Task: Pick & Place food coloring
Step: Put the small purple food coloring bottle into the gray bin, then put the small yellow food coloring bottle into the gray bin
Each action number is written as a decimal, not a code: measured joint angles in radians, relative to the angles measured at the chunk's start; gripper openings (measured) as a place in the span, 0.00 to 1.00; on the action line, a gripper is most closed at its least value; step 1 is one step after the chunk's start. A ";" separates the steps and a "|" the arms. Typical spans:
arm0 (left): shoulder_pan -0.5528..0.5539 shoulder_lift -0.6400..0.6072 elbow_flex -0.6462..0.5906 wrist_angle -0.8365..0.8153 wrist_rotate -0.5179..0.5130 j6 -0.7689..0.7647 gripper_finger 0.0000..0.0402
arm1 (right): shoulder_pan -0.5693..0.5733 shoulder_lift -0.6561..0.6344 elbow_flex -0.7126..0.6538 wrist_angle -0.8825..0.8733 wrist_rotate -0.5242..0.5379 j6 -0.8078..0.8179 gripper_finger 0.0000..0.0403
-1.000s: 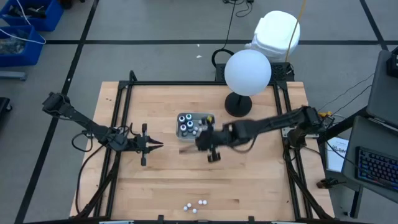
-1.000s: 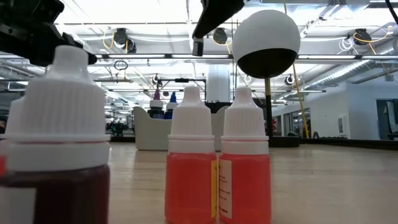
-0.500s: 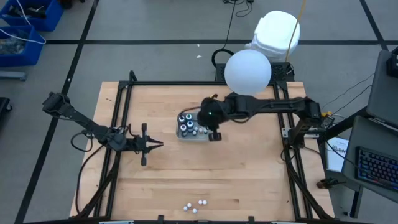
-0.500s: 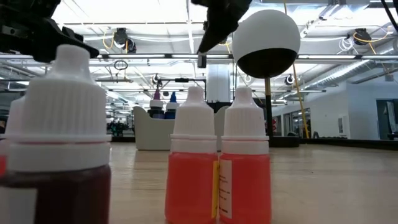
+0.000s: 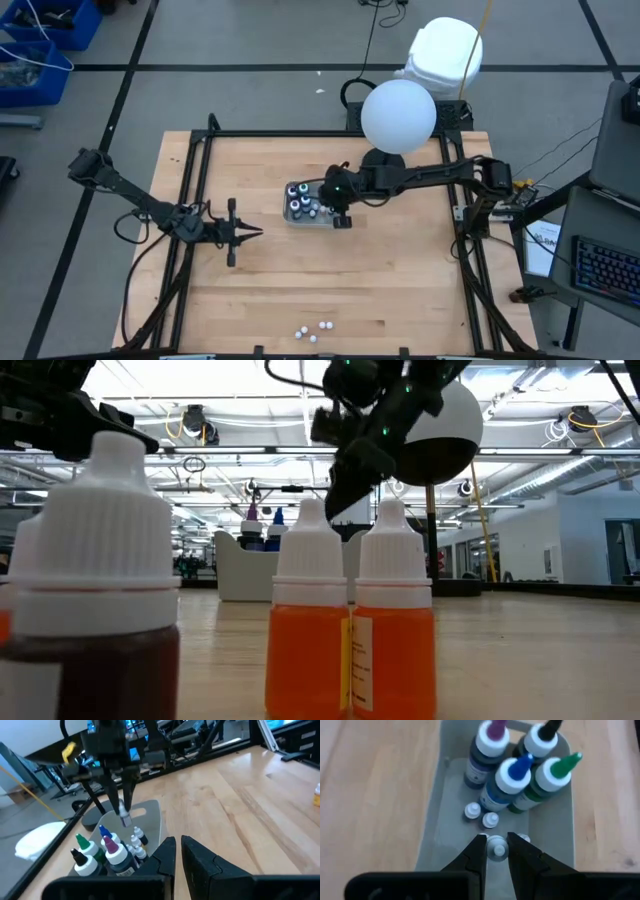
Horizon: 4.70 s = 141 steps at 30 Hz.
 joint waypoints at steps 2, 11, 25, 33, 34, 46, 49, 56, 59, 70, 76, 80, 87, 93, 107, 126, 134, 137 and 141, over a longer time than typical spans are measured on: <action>0.000 0.000 0.000 0.000 0.000 0.020 0.09 | -0.007 0.001 -0.021 0.019 0.001 0.004 0.12; 0.000 0.000 0.000 0.000 0.000 0.031 0.09 | -0.064 0.017 -0.022 0.054 0.000 0.022 0.12; 0.000 0.000 0.000 0.000 0.000 0.037 0.09 | -0.085 0.066 -0.021 0.063 -0.003 0.020 0.12; 0.000 0.000 0.000 0.000 0.000 0.036 0.09 | -0.084 0.102 -0.021 0.076 -0.051 0.024 0.12; 0.000 0.000 0.000 0.000 0.000 0.035 0.09 | -0.084 0.112 -0.023 0.065 -0.047 0.025 0.12; 0.000 0.000 0.000 -0.002 0.000 0.038 0.09 | -0.085 0.126 -0.022 0.047 -0.028 0.022 0.12; 0.000 0.000 0.000 -0.002 0.000 0.037 0.09 | -0.085 0.143 -0.021 0.046 -0.029 0.023 0.12; 0.000 0.000 0.000 -0.002 0.000 0.037 0.09 | -0.084 0.161 -0.019 0.060 -0.047 0.027 0.12; 0.000 0.000 0.000 -0.002 0.000 0.036 0.09 | -0.084 0.161 -0.020 0.066 -0.043 0.022 0.14; 0.000 0.000 0.000 -0.001 0.001 0.035 0.09 | -0.084 0.153 -0.021 0.061 -0.028 0.025 0.30; 0.000 0.000 0.000 0.000 0.000 0.044 0.09 | -0.085 0.103 -0.021 0.049 -0.020 0.011 0.30; 0.000 0.000 0.000 0.004 0.000 0.064 0.09 | -0.081 0.011 -0.021 0.021 -0.021 0.011 0.29; 0.000 0.000 0.000 0.005 0.000 0.083 0.09 | -0.022 -0.262 -0.021 -0.112 -0.026 0.067 0.27; 0.000 0.000 0.000 0.006 0.001 0.085 0.09 | 0.094 -0.497 -0.052 -0.181 -0.075 0.125 0.13; 0.000 0.000 0.000 0.007 0.001 0.104 0.09 | 0.288 -1.038 -0.569 0.164 0.082 0.241 0.01; 0.000 0.000 0.000 -0.005 -0.027 0.098 0.09 | 0.288 -1.139 -1.164 1.003 -0.026 0.131 0.00; 0.001 0.000 0.000 -0.017 -0.107 0.115 0.09 | 0.288 -1.141 -1.207 1.027 -0.026 0.067 0.00; 0.022 0.000 0.000 -0.018 -0.071 0.116 0.09 | 0.288 -1.142 -1.210 1.036 -0.023 0.048 0.00; 0.073 0.000 0.000 -0.019 -0.077 0.133 0.09 | 0.288 -1.142 -1.210 1.064 -0.023 0.054 0.00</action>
